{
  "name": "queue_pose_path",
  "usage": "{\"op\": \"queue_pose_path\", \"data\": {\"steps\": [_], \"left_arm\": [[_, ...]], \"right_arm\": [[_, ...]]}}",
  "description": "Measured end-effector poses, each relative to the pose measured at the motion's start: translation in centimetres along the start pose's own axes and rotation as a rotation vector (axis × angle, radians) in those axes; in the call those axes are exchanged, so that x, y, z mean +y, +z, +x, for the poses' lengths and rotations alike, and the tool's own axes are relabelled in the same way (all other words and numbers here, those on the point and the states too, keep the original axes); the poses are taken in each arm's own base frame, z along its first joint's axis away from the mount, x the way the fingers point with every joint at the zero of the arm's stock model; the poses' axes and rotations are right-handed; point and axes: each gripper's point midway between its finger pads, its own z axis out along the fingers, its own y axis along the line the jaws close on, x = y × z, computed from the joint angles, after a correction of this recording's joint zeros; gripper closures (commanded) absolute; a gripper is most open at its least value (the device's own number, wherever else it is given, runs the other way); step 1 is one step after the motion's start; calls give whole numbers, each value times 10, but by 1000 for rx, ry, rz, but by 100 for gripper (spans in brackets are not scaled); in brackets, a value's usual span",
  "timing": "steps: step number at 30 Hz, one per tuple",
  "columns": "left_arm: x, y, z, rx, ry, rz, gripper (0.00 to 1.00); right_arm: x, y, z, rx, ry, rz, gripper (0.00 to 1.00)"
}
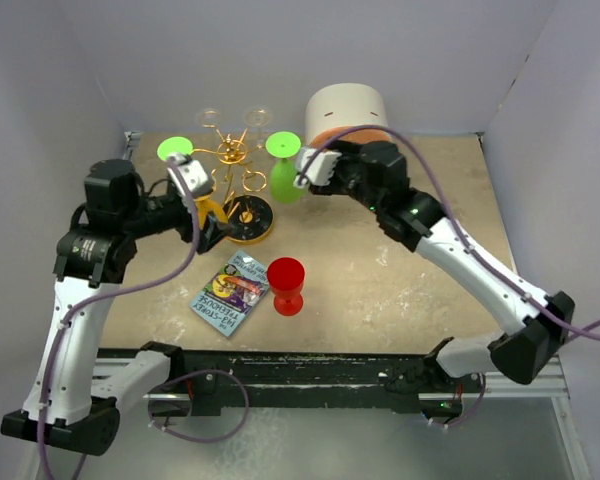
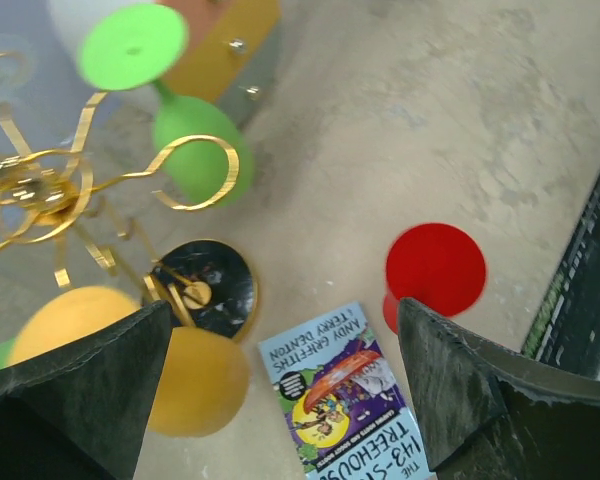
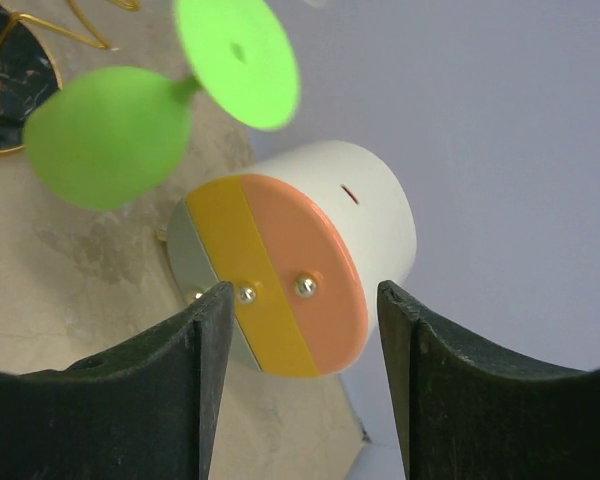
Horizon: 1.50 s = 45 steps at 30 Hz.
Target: Place the wine glass upside down on the wine glass rack
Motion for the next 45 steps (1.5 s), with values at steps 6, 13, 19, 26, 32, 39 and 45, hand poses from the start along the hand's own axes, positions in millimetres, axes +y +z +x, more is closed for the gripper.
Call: {"op": "queue_pose_path", "data": {"steps": [6,13,19,26,32,39,45], "left_arm": [[-60,26,39,119,94,212,7],[-95,56,93,290,193,343,10],[-90,92,117,386,198,328,16],[-95,126,132,468,231,334,18],[-92,148,131,498,274,347,29],[-93,158,140,544,313,396,43],[-101,160,152,591,323,467,58]], "right_arm": [[-42,-55,33,-21,212,88,35],[-29,-96,70,0,411,49,29],[26,-94,108,86,537,-57,29],[56,-106,145,134,641,-71,28],[74,-111,158,134,688,-87,28],[72,-115,158,104,692,-61,28],[71,-114,153,78,689,-67,28]]}}
